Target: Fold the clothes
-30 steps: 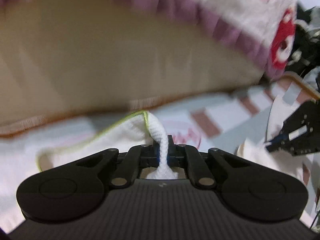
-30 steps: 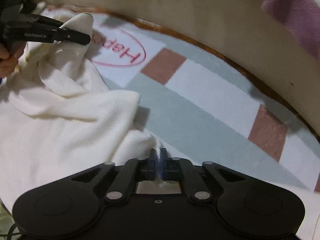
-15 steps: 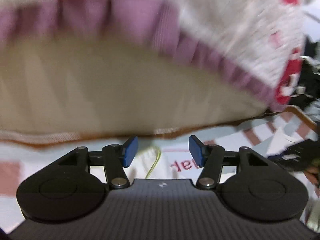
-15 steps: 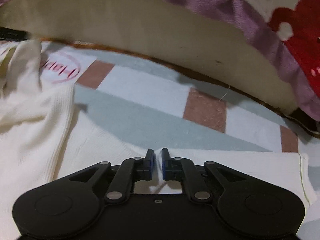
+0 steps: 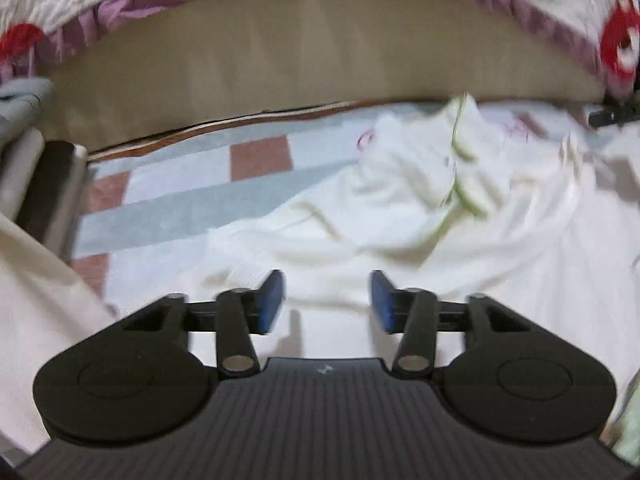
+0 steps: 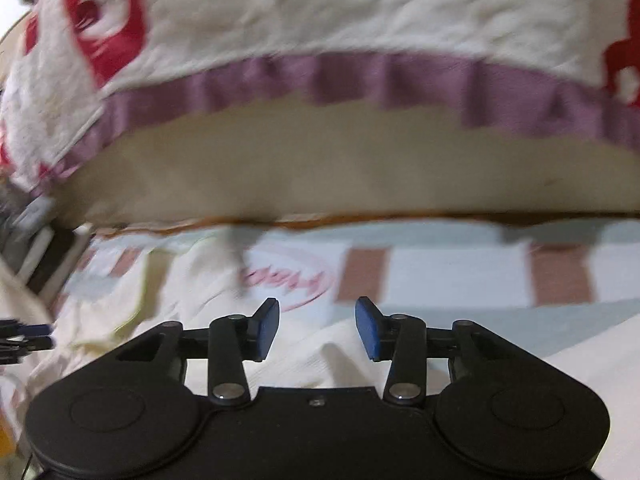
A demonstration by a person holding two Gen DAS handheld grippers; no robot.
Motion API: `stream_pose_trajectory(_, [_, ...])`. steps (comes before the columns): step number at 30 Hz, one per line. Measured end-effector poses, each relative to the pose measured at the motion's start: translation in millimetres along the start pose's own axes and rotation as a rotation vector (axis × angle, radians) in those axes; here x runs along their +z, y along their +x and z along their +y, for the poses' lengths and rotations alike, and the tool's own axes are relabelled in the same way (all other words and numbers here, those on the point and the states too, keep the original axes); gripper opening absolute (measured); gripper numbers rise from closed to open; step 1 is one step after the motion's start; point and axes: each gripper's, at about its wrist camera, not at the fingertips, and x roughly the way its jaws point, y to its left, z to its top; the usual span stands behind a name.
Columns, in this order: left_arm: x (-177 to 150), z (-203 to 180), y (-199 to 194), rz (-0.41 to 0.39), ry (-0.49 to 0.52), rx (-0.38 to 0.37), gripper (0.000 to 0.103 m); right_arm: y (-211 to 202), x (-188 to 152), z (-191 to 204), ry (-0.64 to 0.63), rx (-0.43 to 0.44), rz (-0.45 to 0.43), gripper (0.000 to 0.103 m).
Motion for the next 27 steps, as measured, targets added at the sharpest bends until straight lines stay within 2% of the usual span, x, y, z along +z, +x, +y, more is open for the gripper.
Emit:
stream_pose_trajectory(5, [-6.4,2.5,20.7,0.081,-0.059,-0.138,0.059,14.4,-32.8,15.9,-0.132,-0.049,0.120,0.047])
stream_pose_trajectory(9, [-9.7,-1.3,31.8,0.106,-0.141,-0.222,0.059,8.5,-55.0,26.2,-0.177,-0.034,0.188,0.047])
stream_pose_trajectory(11, [-8.8,-3.9,38.3,0.104,-0.185,-0.236,0.062,5.4,-60.4,40.9,-0.188,-0.008,0.207,0.047])
stream_pose_trajectory(13, [-6.2,-2.3,48.1,0.101,-0.228,-0.208,0.067,8.5,-65.0,54.2,-0.216,0.011,0.226,0.048])
stream_pose_trajectory(15, [-3.8,-0.6,57.1,0.083,-0.251,-0.204,0.067,17.7,-68.5,67.4,-0.228,0.033,0.242,0.048])
stream_pose_trajectory(17, [-2.0,0.0,62.2,0.047,-0.247,-0.210,0.061,27.6,-72.5,81.2,-0.246,0.058,0.264,0.048])
stream_pose_trajectory(18, [-1.1,0.3,63.7,0.029,-0.240,-0.208,0.036,32.8,-74.2,89.1,-0.269,0.062,0.272,0.048])
stream_pose_trajectory(19, [0.4,1.9,65.2,0.017,-0.236,-0.197,0.007,38.6,-75.8,97.9,-0.303,0.059,0.275,0.052])
stream_pose_trajectory(23, [0.5,21.6,65.0,-0.043,-0.338,-0.175,0.006,57.5,-72.8,126.4,-0.401,0.030,0.273,0.051])
stream_pose_trajectory(25, [1.1,30.5,57.9,-0.105,-0.380,-0.140,0.006,58.9,-63.9,129.9,-0.411,-0.049,0.237,0.049])
stream_pose_trajectory(27, [4.6,37.7,49.9,-0.178,-0.393,-0.117,0.006,50.2,-52.0,124.7,-0.347,-0.160,0.144,0.050])
